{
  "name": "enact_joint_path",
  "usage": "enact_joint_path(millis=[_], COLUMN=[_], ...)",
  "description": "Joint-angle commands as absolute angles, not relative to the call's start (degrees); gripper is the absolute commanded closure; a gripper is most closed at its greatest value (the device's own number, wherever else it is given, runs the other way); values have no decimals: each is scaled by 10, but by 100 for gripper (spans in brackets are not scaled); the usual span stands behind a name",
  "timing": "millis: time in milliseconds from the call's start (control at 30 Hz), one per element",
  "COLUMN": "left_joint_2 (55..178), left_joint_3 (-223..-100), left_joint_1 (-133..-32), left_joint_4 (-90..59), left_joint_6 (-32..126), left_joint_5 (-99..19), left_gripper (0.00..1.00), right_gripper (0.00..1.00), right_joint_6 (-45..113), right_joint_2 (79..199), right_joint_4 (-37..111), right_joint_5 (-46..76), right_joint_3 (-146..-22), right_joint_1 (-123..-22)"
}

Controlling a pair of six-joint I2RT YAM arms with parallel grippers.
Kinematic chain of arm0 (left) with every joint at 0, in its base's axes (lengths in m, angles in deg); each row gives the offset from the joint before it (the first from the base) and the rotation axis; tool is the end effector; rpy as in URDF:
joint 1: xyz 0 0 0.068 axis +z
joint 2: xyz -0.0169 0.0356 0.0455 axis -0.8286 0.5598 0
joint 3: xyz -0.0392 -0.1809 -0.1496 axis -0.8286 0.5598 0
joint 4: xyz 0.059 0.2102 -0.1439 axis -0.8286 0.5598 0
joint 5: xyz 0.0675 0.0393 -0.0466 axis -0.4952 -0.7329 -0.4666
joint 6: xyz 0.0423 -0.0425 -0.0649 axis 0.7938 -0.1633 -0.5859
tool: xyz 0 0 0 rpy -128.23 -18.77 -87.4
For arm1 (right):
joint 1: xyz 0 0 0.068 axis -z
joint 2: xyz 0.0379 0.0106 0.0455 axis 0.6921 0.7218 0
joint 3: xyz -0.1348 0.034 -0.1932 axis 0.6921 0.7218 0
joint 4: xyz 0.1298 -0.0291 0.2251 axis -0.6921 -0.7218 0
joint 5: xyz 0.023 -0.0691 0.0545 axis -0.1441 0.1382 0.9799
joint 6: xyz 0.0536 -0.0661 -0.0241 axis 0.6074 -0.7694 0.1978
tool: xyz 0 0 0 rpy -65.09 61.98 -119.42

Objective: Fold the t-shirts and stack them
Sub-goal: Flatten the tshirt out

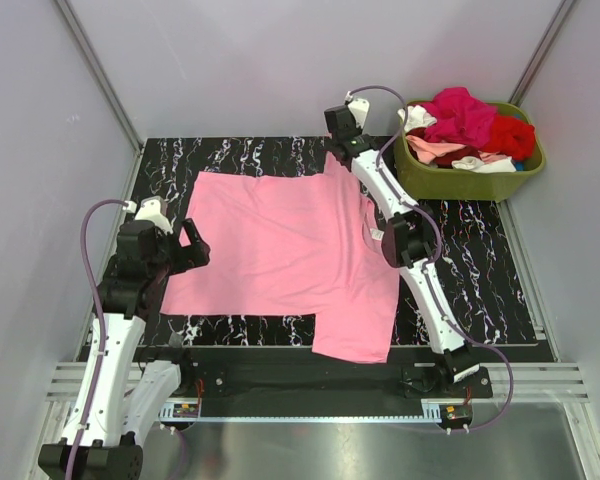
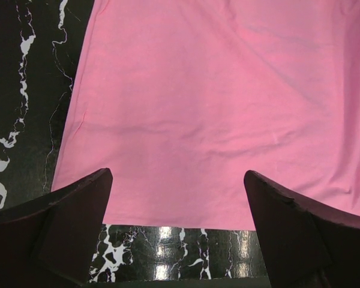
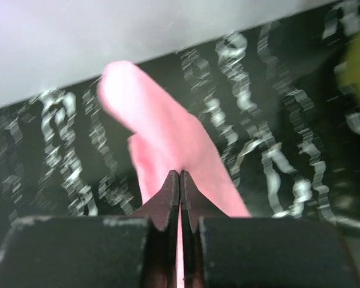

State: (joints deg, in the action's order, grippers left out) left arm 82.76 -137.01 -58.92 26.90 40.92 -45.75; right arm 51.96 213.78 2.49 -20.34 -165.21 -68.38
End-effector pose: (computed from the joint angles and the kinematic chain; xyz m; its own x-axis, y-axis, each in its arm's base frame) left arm 0.2125 -0.0148 0.2621 -0.5713 -0.2733 -0.7739 -0.0858 0.9577 -0.2748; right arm 0.5520 0.2118 0.1892 -0.4749 0.1869 -0.8600 0.2020 0.9743 0.1001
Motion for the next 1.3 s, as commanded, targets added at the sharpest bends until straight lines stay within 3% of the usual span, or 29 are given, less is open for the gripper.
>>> enact_joint_path(millis=[0, 67, 133, 200, 233, 267, 300, 500, 633, 767, 867, 1067, 1267], left_joint_2=[823, 824, 824, 825, 827, 829, 835, 893, 960, 1107, 1203, 1382, 1448], left_joint_3=[-1371, -1371, -1371, -1371, -1371, -1372, -1372, -1392, -1405, -1436, -1486, -1602, -1603], left_joint_1=[-590, -590, -590, -590, -589, -589, -589, -587, -589, -590, -590, -590, -590], left_joint_4=[246, 246, 248, 248, 248, 248, 248, 253, 204, 136, 108, 111, 97], left_joint_6=[406, 404, 404, 403, 403, 403, 403, 393, 367, 356, 359, 365, 342], left_joint_5=[-475, -477, -480, -483, -483, -483, -483, -501, -476, -455, -438, -401, -377], left_gripper=[1, 1, 1, 1, 1, 1, 1, 1, 1, 1, 1, 1, 1], right_gripper=[100, 100, 85, 55, 24, 6, 1, 0, 0, 1, 1, 1, 2], right_joint_6=[469, 435, 413, 414, 424, 427, 430, 473, 515, 543, 534, 506, 484], right_joint_2=[2118, 2118, 2102, 2110, 2112, 2109, 2090, 1948, 1825, 1756, 1759, 1844, 1883], right_joint_4=[70, 95, 126, 114, 97, 75, 67, -15, -24, -37, -36, -85, -89], right_joint_5=[-299, -294, -236, -227, -227, -225, -222, -164, -60, 57, 103, 172, 183], right_joint_3=[-1689, -1697, -1679, -1697, -1708, -1702, -1689, -1568, -1375, -1242, -1178, -1187, -1163], right_joint_1=[-666, -663, -662, -663, -663, -663, -664, -665, -673, -674, -673, -652, -626])
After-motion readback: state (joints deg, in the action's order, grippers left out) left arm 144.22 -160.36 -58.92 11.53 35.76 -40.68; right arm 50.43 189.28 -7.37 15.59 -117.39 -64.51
